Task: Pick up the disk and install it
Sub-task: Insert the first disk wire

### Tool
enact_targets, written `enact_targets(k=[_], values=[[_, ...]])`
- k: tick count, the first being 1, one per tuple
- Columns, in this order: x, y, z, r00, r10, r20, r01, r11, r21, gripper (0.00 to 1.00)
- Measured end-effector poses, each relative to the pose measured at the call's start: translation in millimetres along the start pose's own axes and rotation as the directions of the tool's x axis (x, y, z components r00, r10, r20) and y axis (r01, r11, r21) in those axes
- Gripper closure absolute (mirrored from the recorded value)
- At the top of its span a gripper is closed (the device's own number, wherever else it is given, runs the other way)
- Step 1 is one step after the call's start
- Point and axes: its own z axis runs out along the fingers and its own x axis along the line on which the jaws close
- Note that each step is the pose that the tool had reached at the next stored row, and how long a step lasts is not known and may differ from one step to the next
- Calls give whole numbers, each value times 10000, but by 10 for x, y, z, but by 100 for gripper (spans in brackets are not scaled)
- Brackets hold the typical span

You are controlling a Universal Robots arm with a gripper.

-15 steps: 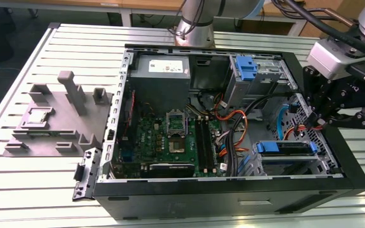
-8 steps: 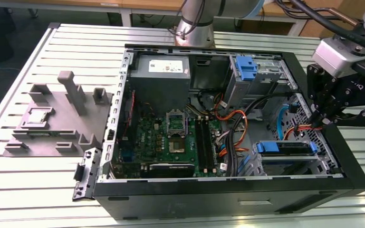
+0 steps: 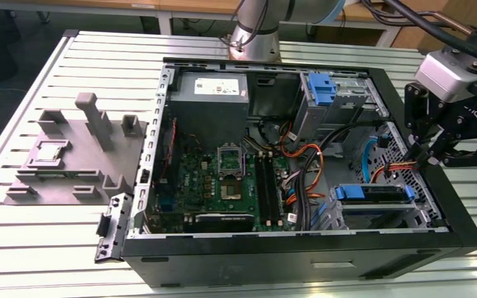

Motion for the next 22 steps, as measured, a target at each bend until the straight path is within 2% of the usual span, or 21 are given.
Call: enact_targets(k=[3, 7, 8, 13, 16, 22], values=[[1, -3, 2, 9994, -358, 17, 358, 9994, 13, 75], [1, -4, 5, 9960, -888, 28, 888, 9960, 43, 75], [1, -3, 5, 9949, -1005, 16, 1005, 9949, 77, 75], [1, -3, 6, 9887, -1493, -110, 1496, 9879, 401, 75], [0, -4, 8, 9811, -1930, -115, 1934, 9800, 463, 75], [1, -4, 17, 9616, -2742, -129, 2745, 9602, 528, 75]])
